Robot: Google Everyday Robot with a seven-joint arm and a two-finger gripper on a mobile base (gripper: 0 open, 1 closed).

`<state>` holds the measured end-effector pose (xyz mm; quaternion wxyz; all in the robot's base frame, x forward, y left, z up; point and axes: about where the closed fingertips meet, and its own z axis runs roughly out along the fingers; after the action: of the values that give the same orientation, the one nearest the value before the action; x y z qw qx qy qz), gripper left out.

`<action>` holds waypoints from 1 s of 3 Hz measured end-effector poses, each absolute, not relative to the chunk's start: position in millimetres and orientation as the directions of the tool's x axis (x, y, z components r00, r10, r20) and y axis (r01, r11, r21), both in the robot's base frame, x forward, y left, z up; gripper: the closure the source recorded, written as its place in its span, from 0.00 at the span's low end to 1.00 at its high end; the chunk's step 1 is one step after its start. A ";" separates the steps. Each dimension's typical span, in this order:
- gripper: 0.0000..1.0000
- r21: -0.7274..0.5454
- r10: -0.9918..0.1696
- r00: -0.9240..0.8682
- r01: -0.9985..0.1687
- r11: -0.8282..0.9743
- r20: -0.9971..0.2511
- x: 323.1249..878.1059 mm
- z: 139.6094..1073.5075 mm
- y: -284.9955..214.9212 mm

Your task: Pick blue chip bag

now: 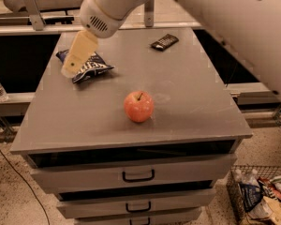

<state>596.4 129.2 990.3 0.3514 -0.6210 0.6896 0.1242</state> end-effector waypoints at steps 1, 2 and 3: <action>0.00 -0.250 -0.758 -0.042 -0.931 0.267 -0.651 625.8 960.7 148.1; 0.00 -0.224 -0.741 -0.106 -0.916 0.332 -0.663 651.9 933.6 156.7; 0.00 -0.181 -0.721 -0.173 -0.905 0.386 -0.671 676.7 900.2 168.8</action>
Offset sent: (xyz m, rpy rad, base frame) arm 0.0901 0.0350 -0.0903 0.0604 0.0629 -0.2246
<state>676.7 168.8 900.2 0.3514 -0.5386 0.7546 0.1307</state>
